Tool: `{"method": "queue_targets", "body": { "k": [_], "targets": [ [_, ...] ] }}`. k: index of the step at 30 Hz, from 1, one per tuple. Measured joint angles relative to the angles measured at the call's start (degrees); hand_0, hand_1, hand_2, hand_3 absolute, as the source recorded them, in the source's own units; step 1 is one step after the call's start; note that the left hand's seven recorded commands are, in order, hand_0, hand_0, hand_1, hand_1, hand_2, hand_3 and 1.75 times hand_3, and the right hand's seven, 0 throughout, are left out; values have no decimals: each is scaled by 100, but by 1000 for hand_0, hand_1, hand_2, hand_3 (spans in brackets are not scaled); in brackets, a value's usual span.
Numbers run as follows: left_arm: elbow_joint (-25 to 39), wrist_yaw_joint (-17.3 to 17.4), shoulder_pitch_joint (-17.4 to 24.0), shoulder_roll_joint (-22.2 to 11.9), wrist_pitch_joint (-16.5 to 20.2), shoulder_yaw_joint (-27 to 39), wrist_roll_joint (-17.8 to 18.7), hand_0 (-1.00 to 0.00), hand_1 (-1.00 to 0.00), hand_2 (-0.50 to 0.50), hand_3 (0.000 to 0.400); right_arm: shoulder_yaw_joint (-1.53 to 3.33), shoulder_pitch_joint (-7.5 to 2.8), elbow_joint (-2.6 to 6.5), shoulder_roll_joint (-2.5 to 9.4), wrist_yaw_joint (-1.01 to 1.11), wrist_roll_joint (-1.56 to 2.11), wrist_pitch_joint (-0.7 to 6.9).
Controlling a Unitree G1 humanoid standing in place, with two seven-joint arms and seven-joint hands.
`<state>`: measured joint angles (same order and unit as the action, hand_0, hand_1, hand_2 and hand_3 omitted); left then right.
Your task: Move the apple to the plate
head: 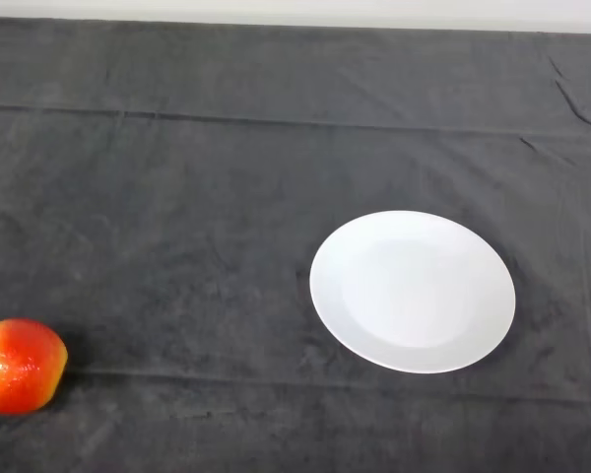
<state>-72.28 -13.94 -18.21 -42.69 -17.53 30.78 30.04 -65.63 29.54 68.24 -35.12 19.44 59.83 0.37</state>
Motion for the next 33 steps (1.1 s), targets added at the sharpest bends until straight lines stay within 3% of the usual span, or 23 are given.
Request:
{"method": "queue_targets", "body": {
  "k": [21, 22, 25, 33],
  "targets": [
    [5, 191, -1, 17, 1, 137, -177, 0, 0, 0, 0, 0, 0, 0, 0, 0, 0, 0],
    [90, 192, -100, 72, 15, 137, -206, 0, 0, 0, 0, -9, -45, 0, -12, -1, 1, -15],
    [299, 174, -104, 138, 61, 125, -318, 0, 0, 0, 0, 26, -37, 0, 5, -1, 0, 5],
    [335, 175, -336, 164, 115, 73, -441, 0, 0, 0, 0, 13, -45, 0, 5, -1, 0, 3]
  ]
}}
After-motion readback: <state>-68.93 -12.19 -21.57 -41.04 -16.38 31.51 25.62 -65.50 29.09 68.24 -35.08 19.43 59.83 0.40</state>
